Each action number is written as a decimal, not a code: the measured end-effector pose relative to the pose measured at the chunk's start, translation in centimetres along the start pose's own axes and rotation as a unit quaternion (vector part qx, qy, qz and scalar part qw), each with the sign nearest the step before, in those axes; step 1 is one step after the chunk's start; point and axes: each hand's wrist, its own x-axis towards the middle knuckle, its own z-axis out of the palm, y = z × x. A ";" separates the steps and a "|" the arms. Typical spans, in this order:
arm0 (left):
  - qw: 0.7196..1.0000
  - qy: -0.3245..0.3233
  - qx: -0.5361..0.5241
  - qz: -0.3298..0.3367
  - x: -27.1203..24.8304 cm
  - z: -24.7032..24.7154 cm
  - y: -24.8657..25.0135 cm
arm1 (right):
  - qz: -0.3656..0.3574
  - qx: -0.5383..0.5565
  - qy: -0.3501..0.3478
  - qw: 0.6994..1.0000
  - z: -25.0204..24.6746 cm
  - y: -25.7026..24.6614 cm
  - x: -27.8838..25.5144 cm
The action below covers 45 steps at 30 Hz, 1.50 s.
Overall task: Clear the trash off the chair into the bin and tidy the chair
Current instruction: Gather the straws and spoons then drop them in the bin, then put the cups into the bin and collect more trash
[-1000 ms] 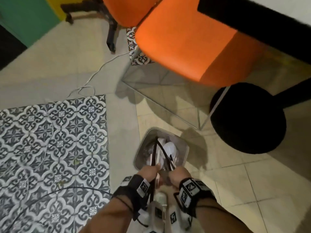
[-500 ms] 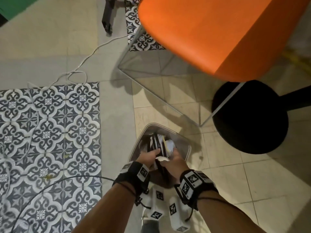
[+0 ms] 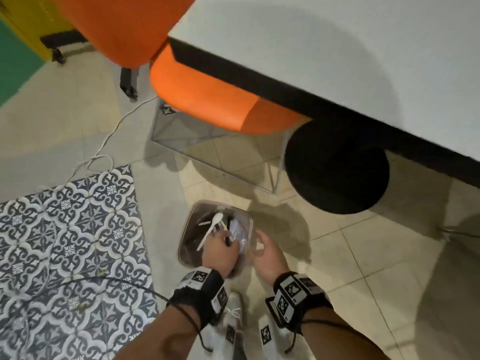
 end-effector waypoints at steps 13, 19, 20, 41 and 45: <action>0.946 -0.193 0.013 0.260 -24.5 26.0 21.8 | -0.023 0.139 0.356 0.924 -31.7 22.5 -22.5; 0.913 -0.255 0.030 0.316 -37.2 41.1 28.0 | -0.007 0.140 0.483 0.864 -42.7 36.8 -34.2; 0.910 -0.259 0.037 0.320 -38.8 43.0 29.0 | -0.003 0.135 0.495 0.858 -43.9 39.0 -35.7; 0.822 -0.077 0.258 0.502 -40.0 64.5 51.0 | 0.053 0.058 0.510 0.857 -63.2 49.2 -36.6; 0.804 -0.096 0.368 0.456 -37.6 67.1 53.7 | 0.060 -0.080 0.397 0.912 -68.3 47.6 -32.5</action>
